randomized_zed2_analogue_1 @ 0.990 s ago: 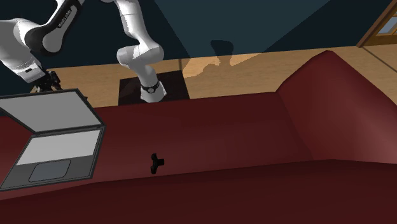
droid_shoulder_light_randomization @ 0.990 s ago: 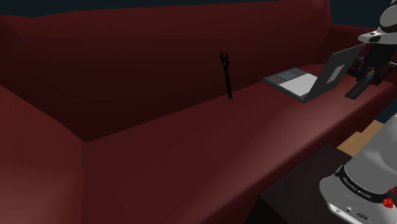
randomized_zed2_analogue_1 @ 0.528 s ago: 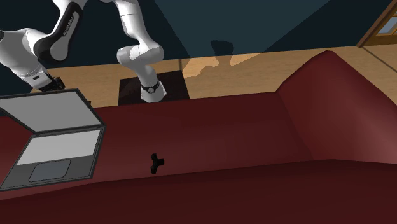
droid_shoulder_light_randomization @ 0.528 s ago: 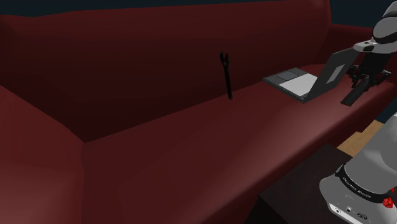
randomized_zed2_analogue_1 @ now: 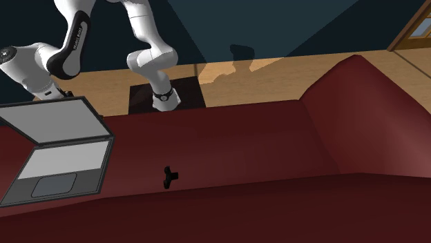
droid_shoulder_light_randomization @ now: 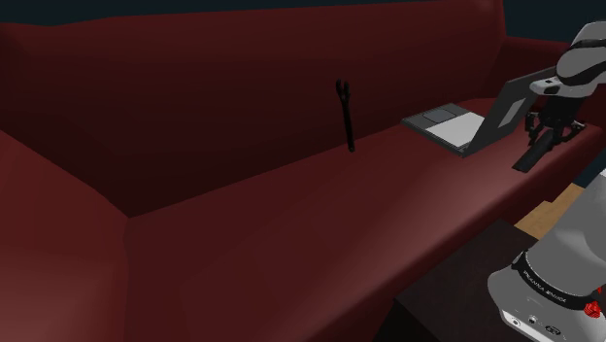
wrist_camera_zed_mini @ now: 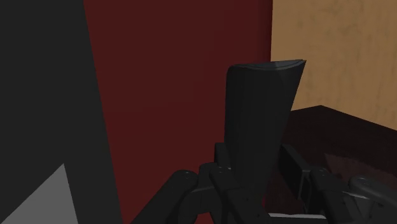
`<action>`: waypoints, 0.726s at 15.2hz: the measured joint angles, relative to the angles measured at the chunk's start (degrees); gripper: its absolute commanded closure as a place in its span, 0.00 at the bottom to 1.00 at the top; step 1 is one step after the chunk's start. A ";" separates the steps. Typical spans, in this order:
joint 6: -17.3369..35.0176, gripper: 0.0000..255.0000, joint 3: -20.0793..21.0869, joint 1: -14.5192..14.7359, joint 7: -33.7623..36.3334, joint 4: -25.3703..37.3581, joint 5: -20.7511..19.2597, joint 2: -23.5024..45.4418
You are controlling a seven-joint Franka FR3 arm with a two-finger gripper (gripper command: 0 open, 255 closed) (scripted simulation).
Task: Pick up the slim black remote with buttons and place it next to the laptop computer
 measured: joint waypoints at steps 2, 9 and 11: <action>1.97 1.00 -1.40 0.78 0.08 -0.97 -0.03 1.01; 6.05 1.00 -5.16 3.13 -0.49 -2.24 0.41 3.64; 6.11 1.00 -5.21 3.16 -0.50 -2.26 0.41 3.67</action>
